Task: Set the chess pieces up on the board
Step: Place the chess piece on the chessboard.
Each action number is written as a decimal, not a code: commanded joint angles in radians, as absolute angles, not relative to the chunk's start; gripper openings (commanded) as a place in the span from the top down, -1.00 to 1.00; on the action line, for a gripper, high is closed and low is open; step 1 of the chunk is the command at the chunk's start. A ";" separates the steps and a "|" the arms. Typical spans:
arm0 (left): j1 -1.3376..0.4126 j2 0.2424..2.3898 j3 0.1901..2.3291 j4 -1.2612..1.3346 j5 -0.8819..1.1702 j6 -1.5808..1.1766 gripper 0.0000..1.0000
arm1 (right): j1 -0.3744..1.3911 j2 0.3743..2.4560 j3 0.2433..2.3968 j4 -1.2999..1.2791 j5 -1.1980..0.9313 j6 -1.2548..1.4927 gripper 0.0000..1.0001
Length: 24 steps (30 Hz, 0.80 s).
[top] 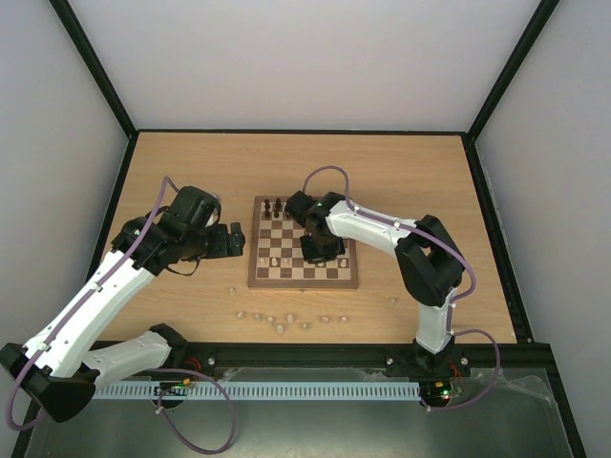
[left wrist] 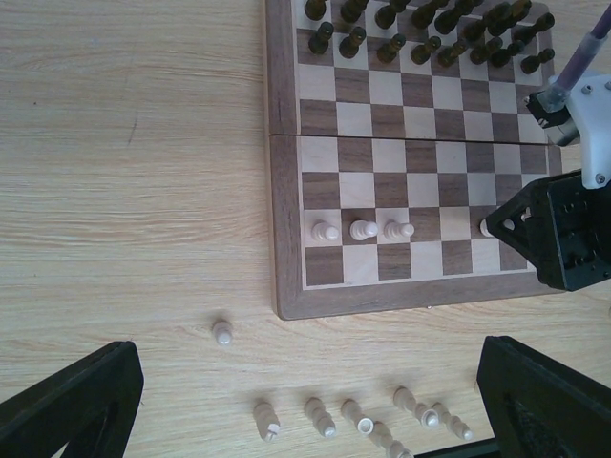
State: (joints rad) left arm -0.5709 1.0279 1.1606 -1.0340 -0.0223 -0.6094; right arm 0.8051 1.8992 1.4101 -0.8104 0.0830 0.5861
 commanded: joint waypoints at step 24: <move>-0.564 1.023 1.139 -1.024 -0.006 -0.604 -0.98 | 0.789 1.900 1.372 -0.802 0.072 0.573 0.57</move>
